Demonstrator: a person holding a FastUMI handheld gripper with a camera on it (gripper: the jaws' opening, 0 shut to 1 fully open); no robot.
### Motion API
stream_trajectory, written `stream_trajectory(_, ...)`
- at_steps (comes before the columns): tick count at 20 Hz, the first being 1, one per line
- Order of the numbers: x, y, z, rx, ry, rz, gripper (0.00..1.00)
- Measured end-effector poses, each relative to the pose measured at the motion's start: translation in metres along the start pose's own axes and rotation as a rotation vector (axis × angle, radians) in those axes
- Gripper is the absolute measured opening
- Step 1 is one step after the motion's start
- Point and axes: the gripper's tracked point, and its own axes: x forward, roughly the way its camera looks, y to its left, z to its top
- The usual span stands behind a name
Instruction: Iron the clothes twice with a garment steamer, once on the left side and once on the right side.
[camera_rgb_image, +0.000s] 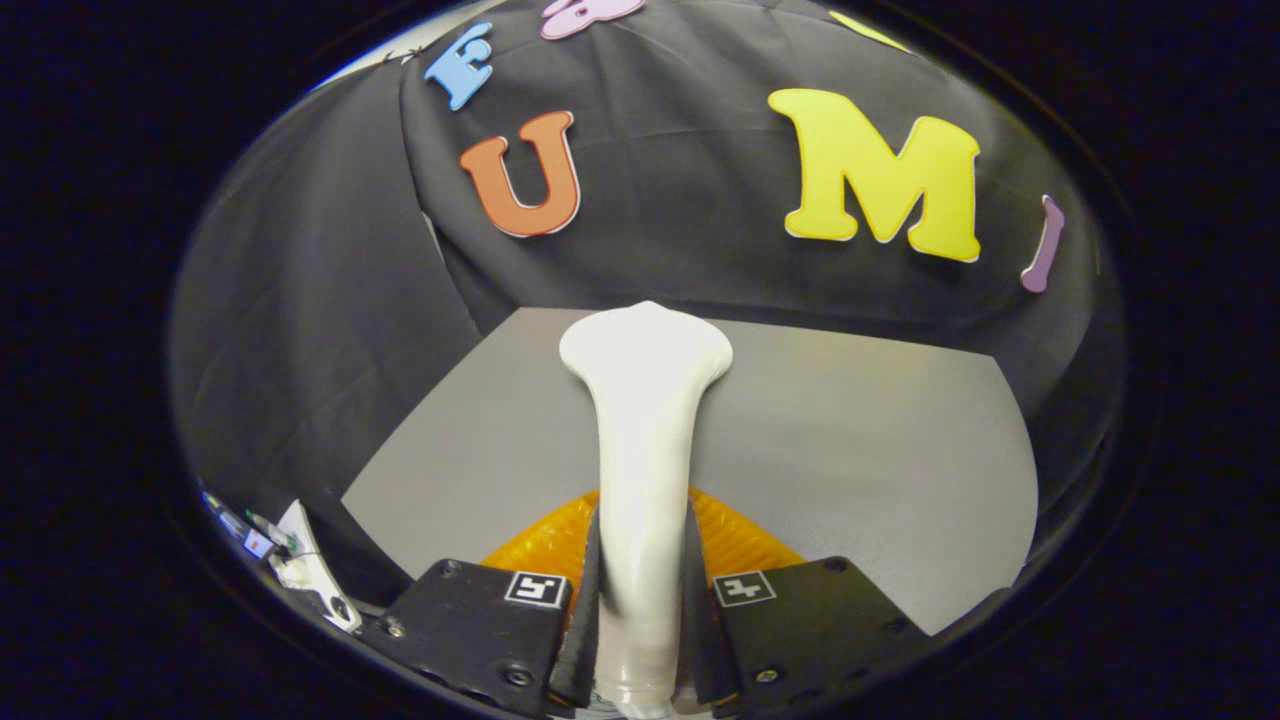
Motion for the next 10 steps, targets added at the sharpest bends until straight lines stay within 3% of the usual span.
stream_trajectory(10,-0.090,-0.007,0.004,0.066,-0.192,0.014,0.38)
